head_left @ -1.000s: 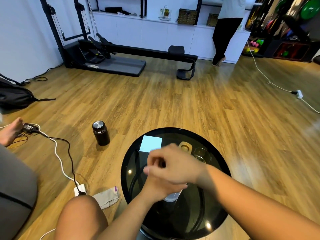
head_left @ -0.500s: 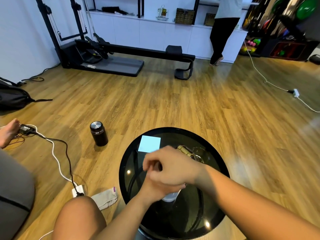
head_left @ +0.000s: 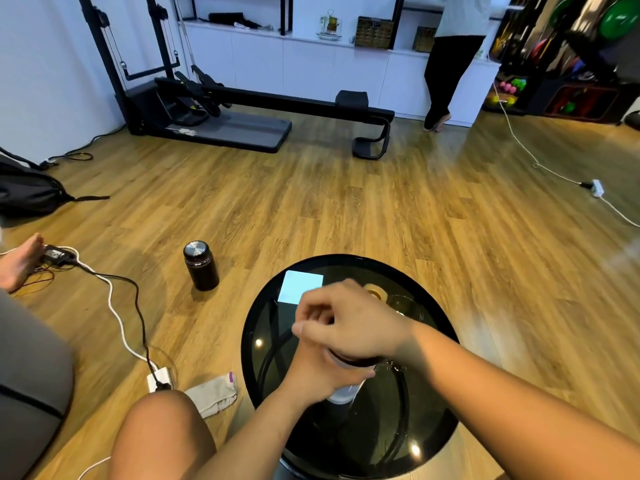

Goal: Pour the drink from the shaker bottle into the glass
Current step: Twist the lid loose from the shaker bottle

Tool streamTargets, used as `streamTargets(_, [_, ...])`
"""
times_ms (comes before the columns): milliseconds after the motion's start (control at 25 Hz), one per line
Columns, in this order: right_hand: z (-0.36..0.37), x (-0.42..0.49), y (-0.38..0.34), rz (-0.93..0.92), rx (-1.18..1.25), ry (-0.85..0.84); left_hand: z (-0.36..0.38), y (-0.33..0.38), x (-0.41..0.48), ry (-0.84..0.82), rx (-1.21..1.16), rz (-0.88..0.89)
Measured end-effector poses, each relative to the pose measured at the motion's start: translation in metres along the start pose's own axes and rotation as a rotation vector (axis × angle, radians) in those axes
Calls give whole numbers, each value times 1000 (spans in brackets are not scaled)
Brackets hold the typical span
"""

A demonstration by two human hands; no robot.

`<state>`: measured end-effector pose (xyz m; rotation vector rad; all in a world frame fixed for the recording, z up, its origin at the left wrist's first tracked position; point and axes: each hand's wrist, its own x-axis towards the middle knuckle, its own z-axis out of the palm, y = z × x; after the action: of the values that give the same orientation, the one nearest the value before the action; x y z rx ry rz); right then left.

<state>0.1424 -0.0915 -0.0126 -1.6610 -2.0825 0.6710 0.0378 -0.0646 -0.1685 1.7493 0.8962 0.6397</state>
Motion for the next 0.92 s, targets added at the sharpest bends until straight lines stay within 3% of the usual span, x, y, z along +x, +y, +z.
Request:
streamTargets(40, [-5, 2, 3, 27, -25, 65, -1, 0, 1, 15, -7, -4])
streamTargets(80, [-9, 4, 9, 75, -197, 108, -1, -1, 1, 16, -17, -15])
streamTargets(160, [-11, 3, 19, 279, -616, 38, -2, -1, 1, 10, -23, -37])
streamTargets(200, [-8, 2, 22, 338, -672, -3, -3, 0, 1, 9, -9, -42])
streamTargets(320, [6, -1, 22, 198, -525, -8, 0, 0, 1, 10, 17, -7])
streamTargets(440, [7, -1, 13, 47, -141, -53, 0, 4, 0, 19, 20, 49])
streamTargets(520, [1, 1, 10, 4, -7, 25, 0, 0, 2, 28, 11, 55])
streamTargets(600, [-3, 5, 12, 52, -237, 123, -1, -3, 4, 15, -15, 0])
streamTargets(680, [-4, 6, 11, 234, -625, 97, -3, -5, 5, 3, 0, -8])
streamTargets(720, [-1, 5, 11, 299, -684, 58, -2, -6, 5, -3, 3, -10])
streamTargets(800, [9, 1, 7, 276, -613, -27, -2, -6, 5, -9, 20, -6])
streamTargets(920, [17, -9, -1, 10, -275, -58, 2, -1, 3, -60, 104, 25])
